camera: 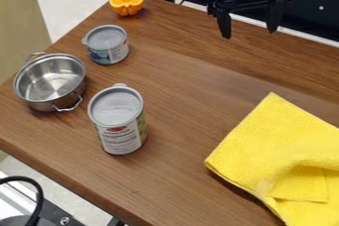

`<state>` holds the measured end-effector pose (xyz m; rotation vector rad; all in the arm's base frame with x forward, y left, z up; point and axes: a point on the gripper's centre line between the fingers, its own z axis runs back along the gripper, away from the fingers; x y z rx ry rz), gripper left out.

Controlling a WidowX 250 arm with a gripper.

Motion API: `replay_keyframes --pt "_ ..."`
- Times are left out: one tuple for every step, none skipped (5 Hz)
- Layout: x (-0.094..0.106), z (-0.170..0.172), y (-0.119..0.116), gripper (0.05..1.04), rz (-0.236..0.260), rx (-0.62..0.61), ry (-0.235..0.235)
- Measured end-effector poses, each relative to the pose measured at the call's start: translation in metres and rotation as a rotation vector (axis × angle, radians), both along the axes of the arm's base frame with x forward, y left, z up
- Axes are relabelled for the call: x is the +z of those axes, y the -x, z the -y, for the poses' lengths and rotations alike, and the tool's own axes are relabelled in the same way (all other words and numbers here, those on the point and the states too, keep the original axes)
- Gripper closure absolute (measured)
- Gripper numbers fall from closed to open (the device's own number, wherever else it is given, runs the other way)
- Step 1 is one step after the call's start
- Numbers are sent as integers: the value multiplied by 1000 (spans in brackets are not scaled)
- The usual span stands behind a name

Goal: Move the can to the top of the table

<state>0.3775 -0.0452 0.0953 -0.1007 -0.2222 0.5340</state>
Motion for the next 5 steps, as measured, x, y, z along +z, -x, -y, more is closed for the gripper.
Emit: replay_keyframes --pt "-14 -1 6 87 -49 -6 -7" --pt "-25 -16 25 87 -132 -43 -24" --pt "-19 -32 41 87 -145 -97 -63" --pt "-13 -54 71 87 -154 -187 -101" --pt "-2 -76 93 87 -135 -254 -106"
